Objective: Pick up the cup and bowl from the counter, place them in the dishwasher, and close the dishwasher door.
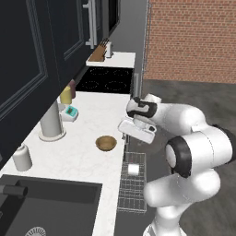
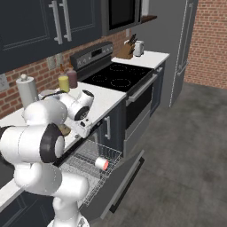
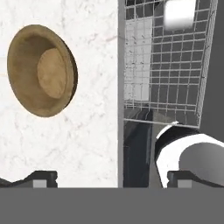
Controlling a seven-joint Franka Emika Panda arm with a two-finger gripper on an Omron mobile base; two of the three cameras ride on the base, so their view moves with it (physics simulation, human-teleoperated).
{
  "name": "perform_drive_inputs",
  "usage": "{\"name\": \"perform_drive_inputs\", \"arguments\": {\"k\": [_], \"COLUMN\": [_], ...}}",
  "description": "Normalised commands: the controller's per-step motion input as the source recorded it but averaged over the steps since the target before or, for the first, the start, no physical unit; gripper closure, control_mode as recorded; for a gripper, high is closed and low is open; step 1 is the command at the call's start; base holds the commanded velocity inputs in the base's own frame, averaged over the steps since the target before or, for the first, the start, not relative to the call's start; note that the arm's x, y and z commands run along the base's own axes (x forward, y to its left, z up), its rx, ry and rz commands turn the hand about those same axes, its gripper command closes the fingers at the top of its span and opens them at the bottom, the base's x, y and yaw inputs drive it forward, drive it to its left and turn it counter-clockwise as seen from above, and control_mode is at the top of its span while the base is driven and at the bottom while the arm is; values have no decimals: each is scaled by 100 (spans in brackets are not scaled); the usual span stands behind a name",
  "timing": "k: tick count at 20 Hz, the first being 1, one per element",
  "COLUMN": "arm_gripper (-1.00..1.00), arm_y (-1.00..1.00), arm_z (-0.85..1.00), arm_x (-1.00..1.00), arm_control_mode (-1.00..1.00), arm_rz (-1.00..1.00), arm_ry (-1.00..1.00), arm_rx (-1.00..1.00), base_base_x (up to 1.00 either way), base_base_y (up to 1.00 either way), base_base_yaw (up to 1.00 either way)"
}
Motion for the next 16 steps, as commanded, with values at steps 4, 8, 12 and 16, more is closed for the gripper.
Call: {"name": "perform_drive_inputs", "arguments": {"k": [4,8,12,16], "arm_gripper": [-100,-100,-100,-100], "arm_y": [26,0,-6,0], "arm_z": [46,92,46,0], "arm_x": [-50,-2,6,32], "arm_control_mode": [-100,-100,-100,-100], "arm_rz": [-10,-4,0,2], "arm_ry": [-78,-32,4,24], "arm_rx": [-14,-2,0,1], "base_base_x": [0,0,0,0], "base_base_y": [0,0,0,0], "base_base_yaw": [0,0,0,0]}}
